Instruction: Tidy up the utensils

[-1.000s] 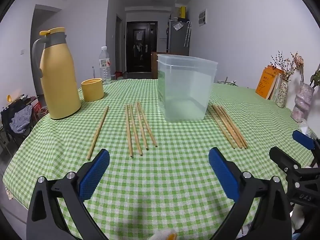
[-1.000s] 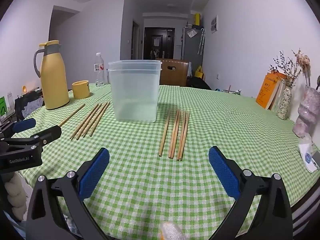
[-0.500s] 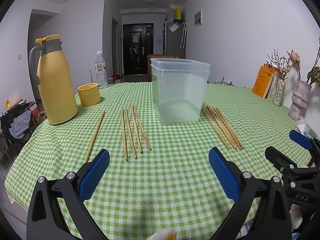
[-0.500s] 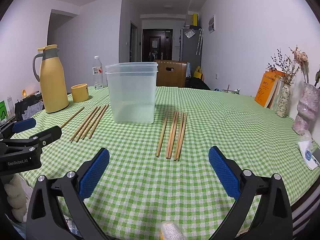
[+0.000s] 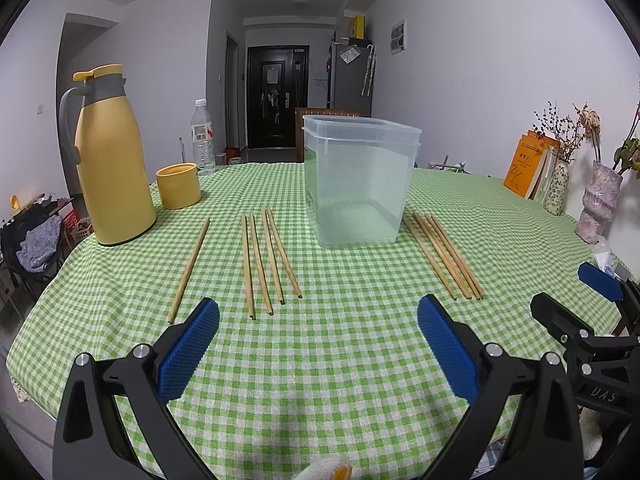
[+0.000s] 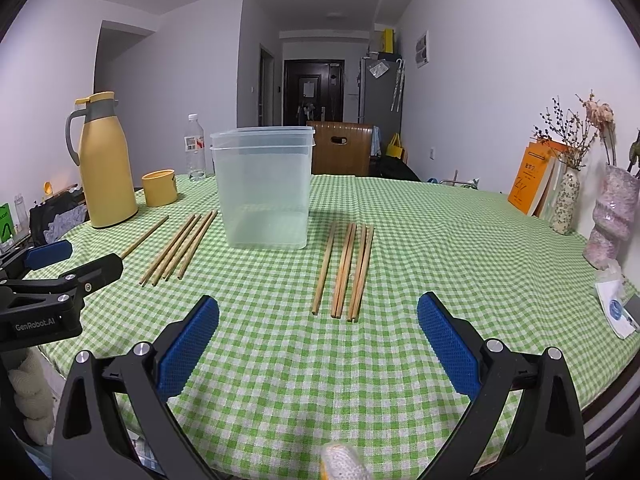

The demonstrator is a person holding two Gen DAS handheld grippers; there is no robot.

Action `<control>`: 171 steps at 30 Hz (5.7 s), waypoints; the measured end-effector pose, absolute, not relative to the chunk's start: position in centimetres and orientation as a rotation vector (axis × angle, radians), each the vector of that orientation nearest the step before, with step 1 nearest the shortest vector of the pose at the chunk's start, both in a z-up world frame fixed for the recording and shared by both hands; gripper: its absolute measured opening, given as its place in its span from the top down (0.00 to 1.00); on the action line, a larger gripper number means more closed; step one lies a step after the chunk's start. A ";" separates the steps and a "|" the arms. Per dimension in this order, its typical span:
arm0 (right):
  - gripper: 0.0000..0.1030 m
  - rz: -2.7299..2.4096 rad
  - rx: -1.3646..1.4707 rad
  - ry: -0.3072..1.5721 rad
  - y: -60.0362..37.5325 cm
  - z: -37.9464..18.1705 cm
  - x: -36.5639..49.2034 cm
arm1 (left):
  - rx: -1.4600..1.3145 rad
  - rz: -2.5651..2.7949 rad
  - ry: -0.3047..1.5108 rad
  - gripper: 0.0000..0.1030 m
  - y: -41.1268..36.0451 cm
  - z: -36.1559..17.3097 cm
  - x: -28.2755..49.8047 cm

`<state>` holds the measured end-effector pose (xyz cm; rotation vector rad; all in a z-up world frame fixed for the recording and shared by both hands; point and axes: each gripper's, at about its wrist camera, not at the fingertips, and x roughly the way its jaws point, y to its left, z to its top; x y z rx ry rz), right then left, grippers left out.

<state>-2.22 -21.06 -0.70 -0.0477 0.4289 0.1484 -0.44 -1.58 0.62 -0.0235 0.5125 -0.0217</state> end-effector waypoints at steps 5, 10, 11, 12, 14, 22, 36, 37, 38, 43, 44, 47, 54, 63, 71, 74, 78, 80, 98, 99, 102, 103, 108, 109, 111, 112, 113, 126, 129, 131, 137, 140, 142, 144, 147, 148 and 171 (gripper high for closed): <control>0.07 0.152 -0.050 0.431 -21.0 -0.7 -2.2 | -0.028 -0.028 0.521 0.07 -1.6 0.5 -0.3; 0.07 0.153 -0.051 0.432 -21.0 -0.8 -2.2 | -0.033 -0.028 0.521 0.07 -1.5 0.3 -0.3; 0.07 0.153 -0.050 0.432 -21.0 -0.8 -2.2 | -0.034 -0.028 0.521 0.07 -1.5 0.3 -0.2; 0.07 0.155 -0.051 0.432 -21.0 -0.8 -2.2 | -0.036 -0.028 0.521 0.07 -1.5 0.2 -0.2; 0.07 0.156 -0.051 0.433 -20.9 -0.8 -2.2 | -0.041 -0.030 0.520 0.07 -1.4 0.2 -0.2; 0.07 0.160 -0.050 0.434 -21.0 -0.9 -2.0 | -0.045 -0.015 0.506 0.07 -1.2 0.3 -0.5; 0.07 0.162 -0.059 0.435 -20.8 -1.0 -2.0 | -0.055 -0.008 0.489 0.07 -0.9 0.3 -1.0; 0.07 0.162 -0.061 0.434 -20.8 -0.9 -1.9 | -0.056 -0.008 0.489 0.07 -0.9 0.3 -1.0; 0.07 0.162 -0.063 0.433 -20.8 -0.9 -2.0 | -0.057 -0.008 0.489 0.07 -0.9 0.3 -1.0; 0.07 0.163 -0.070 0.431 -20.5 -0.9 -2.0 | -0.059 -0.006 0.487 0.07 -0.8 0.3 -1.1; 0.07 0.163 -0.070 0.432 -20.5 -0.9 -1.9 | -0.059 -0.004 0.487 0.07 -0.8 0.3 -1.0; 0.07 0.163 -0.071 0.433 -20.5 -0.9 -1.9 | -0.060 -0.001 0.486 0.07 -0.7 0.3 -1.0; 0.07 0.163 -0.071 0.436 -20.5 -1.0 -1.8 | -0.063 0.004 0.486 0.07 -0.4 0.2 -0.8; 0.07 0.135 -0.063 0.431 -20.2 -0.4 -0.2 | -0.103 0.032 0.455 0.07 1.3 0.5 0.1; 0.07 0.065 -0.018 0.436 -20.9 0.3 2.2 | -0.134 0.071 0.432 0.07 3.3 1.6 2.1; 0.07 0.048 -0.011 0.432 -21.1 0.6 3.3 | -0.120 0.091 0.421 0.07 4.0 2.0 2.9; 0.07 0.039 -0.004 0.451 -21.2 0.7 5.1 | -0.113 0.123 0.438 0.07 4.9 2.5 4.4; 0.07 0.042 0.006 0.483 -21.3 0.5 6.4 | -0.122 0.130 0.441 0.07 5.5 2.8 5.1; 0.07 0.079 0.066 0.641 -22.6 -3.0 11.5 | -0.147 0.227 0.607 0.07 10.1 1.1 11.4; 0.07 0.078 0.066 0.646 -22.6 -3.2 11.6 | -0.142 0.233 0.615 0.07 10.2 1.0 11.7; 0.07 0.082 0.070 0.669 -22.8 -3.8 11.9 | -0.142 0.247 0.631 0.07 10.7 0.7 12.3; 0.07 0.084 0.075 0.675 -22.9 -4.0 12.0 | -0.147 0.249 0.641 0.07 10.9 0.5 12.5; 0.07 0.079 0.083 0.693 -23.2 -4.6 12.4 | -0.127 0.261 0.681 0.07 11.4 0.2 13.5; 0.07 0.080 0.084 0.696 -23.2 -4.7 12.5 | -0.121 0.264 0.684 0.07 11.6 0.2 13.6; 0.07 0.085 0.081 0.700 -23.2 -4.9 12.6 | -0.110 0.274 0.701 0.07 12.1 0.4 14.0; 0.07 0.086 0.075 0.701 -23.0 -5.0 12.6 | -0.108 0.280 0.727 0.07 12.7 0.5 14.5; 0.07 0.089 0.071 0.700 -22.9 -5.0 12.6 | -0.110 0.279 0.743 0.07 13.0 0.5 14.9; 0.07 0.094 0.064 0.722 -22.6 -5.4 13.0 | -0.144 0.213 1.097 0.47 16.1 -3.5 21.7; 0.07 0.093 0.067 0.727 -22.7 -5.5 13.0 | -0.129 0.205 1.155 0.57 15.9 -4.3 22.8; 0.07 0.094 0.067 0.729 -22.7 -5.5 13.0 | -0.129 0.195 1.186 0.67 15.9 -4.8 23.3; 0.07 0.100 0.072 0.733 -22.7 -5.6 13.0 | -0.132 0.178 1.239 0.90 16.0 -5.4 24.4; 0.07 0.103 0.074 0.735 -22.7 -5.6 13.2 | -0.120 0.171 1.254 0.91 15.9 -5.5 25.0; 0.07 0.103 0.075 0.735 -22.7 -5.6 13.2 | -0.102 0.171 1.274 0.93 15.7 -5.9 25.9; 0.07 0.104 0.077 0.734 -22.7 -5.6 13.1 | -0.103 0.168 1.309 0.95 15.8 -6.1 26.4; 0.07 0.106 0.080 0.734 -22.7 -5.6 13.1 | -0.103 0.165 1.327 0.96 15.7 -6.2 27.0; 0.07 0.106 0.081 0.734 -22.8 -5.6 13.1 | -0.111 0.167 1.335 0.96 15.8 -6.1 27.2; 0.07 0.112 0.083 0.733 -22.7 -5.6 13.0 | -0.174 0.117 0.778 0.96 14.1 1.4 19.5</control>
